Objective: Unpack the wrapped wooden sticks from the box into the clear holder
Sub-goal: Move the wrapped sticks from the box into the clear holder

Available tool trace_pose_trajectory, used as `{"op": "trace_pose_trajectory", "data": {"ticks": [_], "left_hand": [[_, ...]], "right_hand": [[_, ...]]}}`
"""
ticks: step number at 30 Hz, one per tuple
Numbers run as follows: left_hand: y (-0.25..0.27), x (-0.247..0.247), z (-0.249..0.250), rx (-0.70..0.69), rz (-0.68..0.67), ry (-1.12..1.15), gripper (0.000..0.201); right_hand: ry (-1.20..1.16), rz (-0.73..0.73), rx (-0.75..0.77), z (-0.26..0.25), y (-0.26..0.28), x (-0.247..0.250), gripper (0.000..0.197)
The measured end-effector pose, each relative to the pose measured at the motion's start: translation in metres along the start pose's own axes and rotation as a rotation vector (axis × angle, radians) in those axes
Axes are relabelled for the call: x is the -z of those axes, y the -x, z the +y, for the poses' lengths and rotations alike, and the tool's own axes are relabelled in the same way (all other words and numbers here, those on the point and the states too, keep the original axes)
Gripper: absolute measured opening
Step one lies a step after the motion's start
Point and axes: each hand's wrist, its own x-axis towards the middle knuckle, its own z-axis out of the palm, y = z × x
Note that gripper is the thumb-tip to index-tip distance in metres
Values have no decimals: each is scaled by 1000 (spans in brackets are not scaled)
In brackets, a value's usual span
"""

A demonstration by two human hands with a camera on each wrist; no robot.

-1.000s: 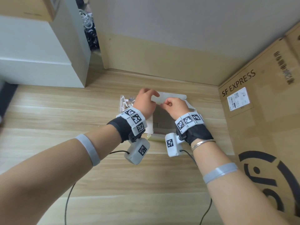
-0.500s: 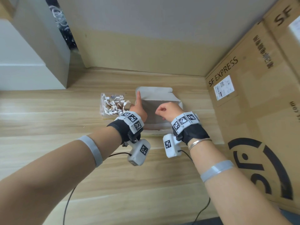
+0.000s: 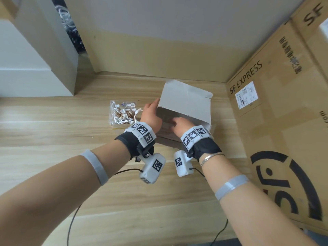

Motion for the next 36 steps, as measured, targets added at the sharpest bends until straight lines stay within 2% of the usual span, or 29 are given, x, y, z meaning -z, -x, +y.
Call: {"op": "trace_pose_trajectory", "data": {"ticks": [4,9,13,18,24,29,36], "left_hand": [[6,-3,-1,-51,31,31,75],[11,-3,3,-64,36,78,76],[11,-2,3,-67,39,87,77],[11,-1,1,-69,29,78,77],[10,1,-3,-60,18,64,77],[10,3,-4,-48,20,59,78],[12,9,-2,-37,-54,51,91]], "right_hand": [[51,-21,-27,-2,0,-8,40],[129,-36,-26,-5,0,-14,42],[173,-82,-70,-6,-3,-16,33],[171,-120,-94,-11,-5,-19,31],[175,-102,-98,-10,-4,-25,24],[164,-123,-84,-13,-5,-26,26],[65,-38,-46,-11,-2,-18,26]]}}
